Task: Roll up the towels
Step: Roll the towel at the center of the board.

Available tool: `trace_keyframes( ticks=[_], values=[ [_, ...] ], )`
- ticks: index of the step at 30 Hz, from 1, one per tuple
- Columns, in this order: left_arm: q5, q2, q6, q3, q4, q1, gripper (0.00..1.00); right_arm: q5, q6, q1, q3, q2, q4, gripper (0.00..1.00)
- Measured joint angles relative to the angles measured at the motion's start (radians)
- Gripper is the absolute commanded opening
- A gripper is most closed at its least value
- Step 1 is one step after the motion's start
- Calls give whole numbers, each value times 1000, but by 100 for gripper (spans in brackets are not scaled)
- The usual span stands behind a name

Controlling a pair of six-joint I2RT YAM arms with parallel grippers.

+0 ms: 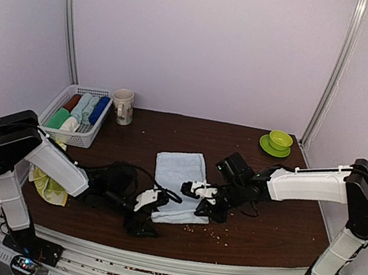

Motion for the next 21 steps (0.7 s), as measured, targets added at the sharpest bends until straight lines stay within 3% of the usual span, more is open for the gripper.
trace_keyframes(
  ticks=[6,21],
  values=[
    [-19,10,-18,0,12,0,57,0,11,-11,21,0,3,0],
    [-32,34,-129,1,72,0,60,21,26,-17,35,42,3,0]
  ],
)
